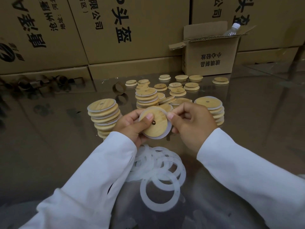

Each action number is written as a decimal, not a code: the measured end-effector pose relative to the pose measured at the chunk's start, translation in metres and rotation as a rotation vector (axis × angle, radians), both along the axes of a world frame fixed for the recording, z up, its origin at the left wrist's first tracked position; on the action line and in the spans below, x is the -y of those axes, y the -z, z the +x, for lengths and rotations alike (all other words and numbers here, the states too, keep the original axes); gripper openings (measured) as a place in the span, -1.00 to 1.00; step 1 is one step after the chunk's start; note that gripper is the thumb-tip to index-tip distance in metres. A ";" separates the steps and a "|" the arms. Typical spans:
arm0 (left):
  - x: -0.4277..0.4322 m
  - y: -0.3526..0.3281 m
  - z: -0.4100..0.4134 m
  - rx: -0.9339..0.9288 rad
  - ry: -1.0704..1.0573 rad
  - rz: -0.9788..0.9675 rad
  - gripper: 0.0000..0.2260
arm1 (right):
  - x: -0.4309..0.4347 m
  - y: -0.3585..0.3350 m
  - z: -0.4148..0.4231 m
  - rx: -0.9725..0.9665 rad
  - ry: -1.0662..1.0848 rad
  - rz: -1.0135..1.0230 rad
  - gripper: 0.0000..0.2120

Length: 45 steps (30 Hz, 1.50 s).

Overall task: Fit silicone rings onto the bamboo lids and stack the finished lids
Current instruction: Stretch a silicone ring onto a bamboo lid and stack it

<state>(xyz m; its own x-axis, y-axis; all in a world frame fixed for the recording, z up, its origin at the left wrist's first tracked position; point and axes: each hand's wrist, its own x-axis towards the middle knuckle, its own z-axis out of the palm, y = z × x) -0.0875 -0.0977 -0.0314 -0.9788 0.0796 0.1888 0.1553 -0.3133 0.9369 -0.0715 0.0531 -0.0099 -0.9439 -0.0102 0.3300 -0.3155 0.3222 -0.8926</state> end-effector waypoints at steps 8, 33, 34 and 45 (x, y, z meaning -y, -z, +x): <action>-0.005 0.000 -0.004 0.049 -0.142 0.043 -0.94 | 0.010 0.014 0.002 0.080 0.047 -0.029 -0.86; -0.004 -0.006 -0.004 0.228 -0.079 0.230 -0.86 | 0.008 0.005 0.003 0.264 -0.075 -0.120 -0.84; -0.004 -0.007 -0.003 0.232 -0.066 0.233 -0.85 | 0.008 0.006 0.003 0.253 -0.074 -0.132 -0.85; -0.006 -0.004 0.003 0.186 -0.069 0.006 -0.93 | 0.005 0.012 -0.005 0.264 -0.110 -0.113 -0.95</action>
